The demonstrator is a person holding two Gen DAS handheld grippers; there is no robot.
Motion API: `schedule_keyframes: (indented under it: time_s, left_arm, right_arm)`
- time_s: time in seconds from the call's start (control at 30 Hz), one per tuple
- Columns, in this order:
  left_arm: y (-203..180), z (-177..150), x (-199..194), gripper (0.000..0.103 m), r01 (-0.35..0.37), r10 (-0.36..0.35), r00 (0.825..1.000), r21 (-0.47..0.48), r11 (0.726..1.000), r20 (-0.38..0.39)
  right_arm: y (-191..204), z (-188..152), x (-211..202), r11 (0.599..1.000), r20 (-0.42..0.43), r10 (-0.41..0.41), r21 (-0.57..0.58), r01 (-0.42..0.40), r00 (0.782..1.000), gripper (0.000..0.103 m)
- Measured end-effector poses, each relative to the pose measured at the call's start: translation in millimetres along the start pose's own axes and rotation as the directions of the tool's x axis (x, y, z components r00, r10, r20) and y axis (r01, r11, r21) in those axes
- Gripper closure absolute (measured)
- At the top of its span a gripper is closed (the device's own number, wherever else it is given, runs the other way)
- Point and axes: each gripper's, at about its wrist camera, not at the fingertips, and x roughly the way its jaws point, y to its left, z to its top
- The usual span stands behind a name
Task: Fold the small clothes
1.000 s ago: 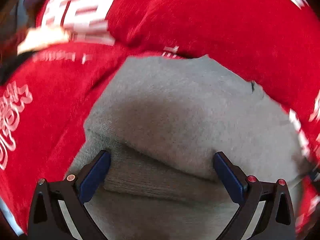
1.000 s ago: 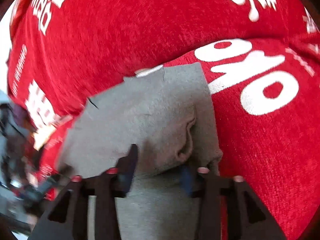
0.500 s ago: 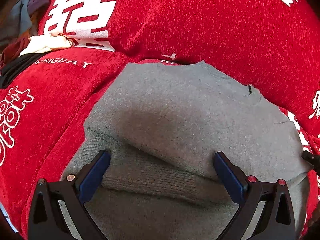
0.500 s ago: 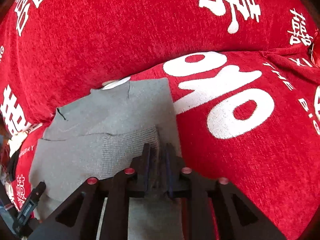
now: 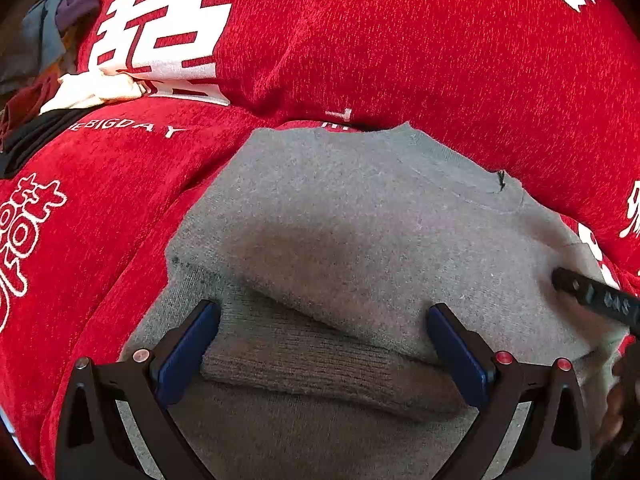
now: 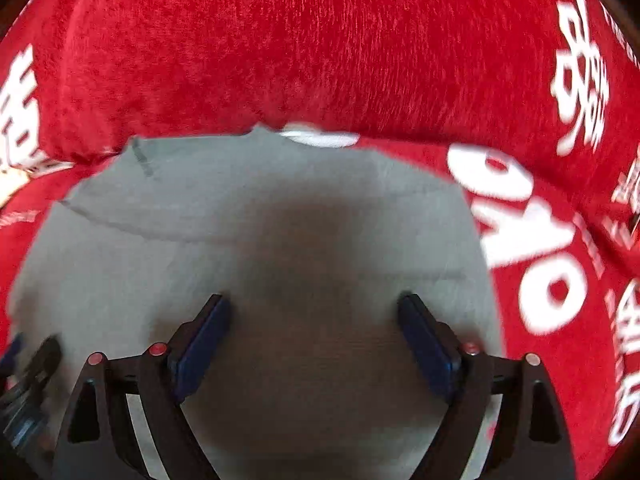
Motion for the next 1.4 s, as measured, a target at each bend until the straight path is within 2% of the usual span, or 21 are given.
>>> schedule_keyframes:
  time_s: [0.13,0.2,0.33,0.47,0.57,0.63,0.73,0.8,0.83,0.9,0.93,1.0,1.03,1.1,1.23,1.33,1.4]
  left_arm:
    - [0,1,0,0.0,0.002,-0.002,1.0,-0.004,1.0,0.0]
    - [0,1,0,0.0,0.005,-0.005,1.0,-0.005,1.0,0.0]
    - [0,0,-1,0.0,0.004,-0.004,1.0,-0.001,1.0,-0.003]
    - [-1,0,-1,0.0,0.0,0.0,1.0,0.001,1.0,-0.007]
    - [0,0,-1,0.0,0.003,-0.003,1.0,0.006,1.0,-0.013]
    - [0,1,-1,0.0,0.002,-0.002,1.0,0.006,1.0,-0.026]
    - [-2,8,-6,0.0,0.007,-0.005,0.996,0.022,1.0,-0.084]
    - [1,4,-16,0.0,0.03,-0.03,0.996,-0.01,1.0,-0.078]
    - [1,2,-19,0.0,0.03,-0.031,0.996,-0.011,0.999,-0.078]
    - [-4,-11,-19,0.0,0.002,0.004,0.994,0.057,0.998,-0.113]
    - [-10,-21,-23,0.0,-0.022,0.032,0.996,0.126,0.992,-0.08]
    - [-9,-34,-35,0.0,-0.02,0.026,0.999,0.153,0.988,-0.037]
    - [-7,-41,-35,0.0,-0.01,0.023,0.997,0.163,0.987,-0.077]
    - [-6,-55,-48,0.0,-0.031,0.04,0.998,0.21,0.977,-0.04]
    - [8,-82,-72,0.0,0.008,0.005,0.998,0.204,0.979,-0.063]
    - [17,-97,-84,0.0,0.029,-0.012,0.997,0.217,0.976,-0.078]
    - [25,-109,-94,0.0,0.048,-0.03,0.996,0.205,0.978,-0.09]
  right_arm:
    - [-5,20,1,0.998,-0.051,-0.033,0.042,0.035,0.998,0.012]
    - [-3,15,-15,0.998,-0.013,-0.018,0.061,0.019,1.0,0.012]
    - [18,-16,-45,0.999,0.039,0.017,0.038,-0.019,0.999,0.012]
    - [34,-51,-42,1.0,-0.016,0.001,-0.004,-0.001,1.0,0.012]
    - [28,-70,-53,1.0,0.016,0.008,0.004,-0.008,1.0,0.012]
    - [26,-76,-60,1.0,-0.009,-0.019,-0.006,0.019,1.0,0.011]
    - [17,-90,-71,1.0,0.014,0.01,0.027,-0.01,1.0,0.011]
    - [15,-102,-62,1.0,-0.044,0.016,0.014,-0.015,0.999,0.01]
    - [15,-108,-64,1.0,-0.003,0.018,-0.002,-0.018,1.0,0.009]
    - [16,-118,-66,1.0,0.013,0.008,-0.023,-0.008,1.0,0.007]
    - [16,-120,-68,1.0,0.017,0.011,-0.021,-0.01,1.0,0.007]
    - [15,-127,-73,0.999,0.008,0.016,-0.032,-0.016,1.0,0.007]
    - [15,-133,-77,0.999,0.007,0.021,-0.043,-0.02,1.0,0.007]
    - [13,-148,-86,0.997,0.015,0.037,-0.065,-0.036,0.999,0.007]
    - [5,-193,-113,0.991,0.066,0.066,-0.121,-0.058,0.996,0.007]
    - [4,-226,-127,0.976,0.071,0.068,-0.211,-0.051,0.995,0.004]
    - [-2,-243,-136,0.973,0.063,0.087,-0.22,-0.072,0.994,0.003]
